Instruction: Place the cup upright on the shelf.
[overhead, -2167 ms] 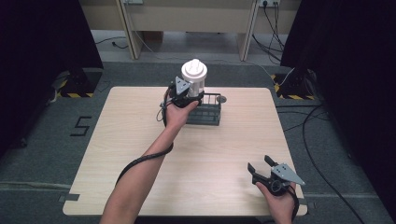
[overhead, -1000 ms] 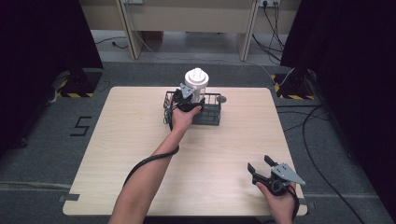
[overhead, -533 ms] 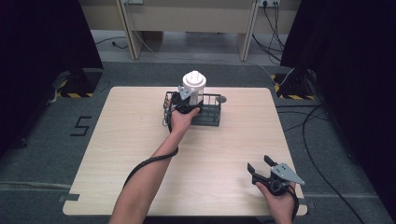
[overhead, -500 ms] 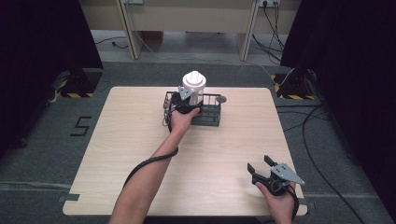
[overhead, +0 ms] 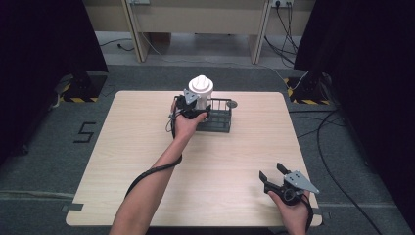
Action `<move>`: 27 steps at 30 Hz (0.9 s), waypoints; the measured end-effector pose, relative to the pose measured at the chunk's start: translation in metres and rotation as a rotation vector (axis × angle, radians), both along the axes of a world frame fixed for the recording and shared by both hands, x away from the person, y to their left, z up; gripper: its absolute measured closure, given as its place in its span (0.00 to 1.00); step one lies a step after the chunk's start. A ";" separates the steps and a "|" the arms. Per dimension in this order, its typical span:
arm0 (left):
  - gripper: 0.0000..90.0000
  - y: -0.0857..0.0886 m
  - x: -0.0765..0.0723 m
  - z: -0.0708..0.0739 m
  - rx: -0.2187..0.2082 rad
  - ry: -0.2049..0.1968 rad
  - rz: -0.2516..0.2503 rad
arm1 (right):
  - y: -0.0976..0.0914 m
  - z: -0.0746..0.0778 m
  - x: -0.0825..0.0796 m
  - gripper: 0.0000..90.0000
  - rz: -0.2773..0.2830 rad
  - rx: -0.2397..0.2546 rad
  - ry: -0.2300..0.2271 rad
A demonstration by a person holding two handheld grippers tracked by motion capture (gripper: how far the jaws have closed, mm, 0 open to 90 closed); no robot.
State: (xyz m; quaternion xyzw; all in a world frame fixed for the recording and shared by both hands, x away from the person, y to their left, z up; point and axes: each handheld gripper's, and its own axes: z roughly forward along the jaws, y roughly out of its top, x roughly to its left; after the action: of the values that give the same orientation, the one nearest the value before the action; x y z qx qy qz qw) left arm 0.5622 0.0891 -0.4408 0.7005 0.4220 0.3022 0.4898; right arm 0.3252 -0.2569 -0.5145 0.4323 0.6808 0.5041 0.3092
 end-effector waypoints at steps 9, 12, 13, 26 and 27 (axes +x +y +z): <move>0.16 0.006 -0.012 0.004 -0.002 -0.009 -0.006 | 0.000 0.000 0.000 0.26 -0.002 0.000 0.001; 0.16 0.010 -0.016 0.006 0.002 -0.020 -0.012 | 0.000 0.000 0.000 0.26 -0.004 0.001 0.003; 0.16 0.012 -0.020 0.006 0.001 -0.024 -0.027 | 0.000 0.000 0.000 0.26 -0.004 0.000 0.003; 0.16 0.027 -0.040 0.012 0.043 -0.045 -0.046 | 0.001 0.000 0.000 0.26 -0.008 -0.008 0.003; 0.16 0.028 -0.042 0.012 0.047 -0.045 -0.047 | 0.001 0.000 0.000 0.26 -0.008 -0.009 0.003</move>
State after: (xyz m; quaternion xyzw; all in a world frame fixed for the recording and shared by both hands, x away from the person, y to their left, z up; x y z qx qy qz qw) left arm 0.5204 0.1175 -0.4292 0.7145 0.3870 0.3162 0.4897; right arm 0.3256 -0.2558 -0.5145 0.4344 0.6816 0.4991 0.3124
